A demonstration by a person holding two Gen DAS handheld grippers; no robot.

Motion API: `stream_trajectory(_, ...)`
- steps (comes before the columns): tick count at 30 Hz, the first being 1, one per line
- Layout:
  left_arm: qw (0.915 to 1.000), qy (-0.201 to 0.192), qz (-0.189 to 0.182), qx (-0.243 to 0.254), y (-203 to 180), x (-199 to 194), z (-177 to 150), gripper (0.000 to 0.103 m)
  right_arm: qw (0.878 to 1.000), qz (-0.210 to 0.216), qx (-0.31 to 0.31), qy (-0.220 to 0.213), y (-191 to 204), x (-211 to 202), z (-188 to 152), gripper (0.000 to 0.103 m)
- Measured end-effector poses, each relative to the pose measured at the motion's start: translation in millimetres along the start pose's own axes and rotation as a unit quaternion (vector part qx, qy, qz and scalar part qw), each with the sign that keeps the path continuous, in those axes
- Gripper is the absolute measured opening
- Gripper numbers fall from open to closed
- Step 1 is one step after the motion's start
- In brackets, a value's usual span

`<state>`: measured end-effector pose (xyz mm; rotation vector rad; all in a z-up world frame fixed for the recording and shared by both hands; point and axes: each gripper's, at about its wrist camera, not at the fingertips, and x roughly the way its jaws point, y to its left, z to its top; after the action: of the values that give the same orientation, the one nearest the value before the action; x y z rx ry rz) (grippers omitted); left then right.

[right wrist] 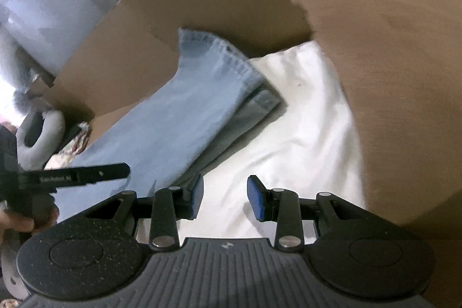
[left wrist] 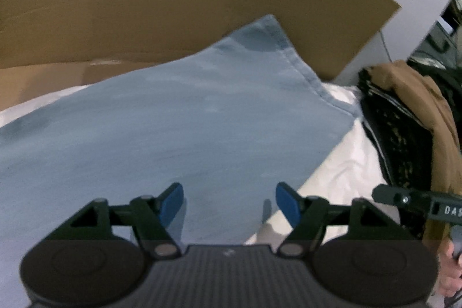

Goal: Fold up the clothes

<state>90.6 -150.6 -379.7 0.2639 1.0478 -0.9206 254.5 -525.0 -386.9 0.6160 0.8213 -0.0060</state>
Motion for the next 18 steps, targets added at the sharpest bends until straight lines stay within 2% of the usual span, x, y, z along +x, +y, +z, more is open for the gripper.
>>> stream_trajectory(7,0.9993,-0.012,-0.020,0.028,-31.7,24.4,1.3,0.074,1.000,0.002,-0.020,0.003,-3.2,0.6,1.4,0.040)
stream_trajectory(11,0.9987,-0.018,0.001,0.047,-41.9,33.0,-2.9,0.074,1.000,0.007,0.010,0.000,-11.3,4.5,3.3,0.040)
stream_trajectory(18,0.9981,-0.021,0.019,0.054,-51.2,48.1,-5.5,0.077,1.000,0.001,0.009,0.000,-13.1,7.2,3.5,0.040)
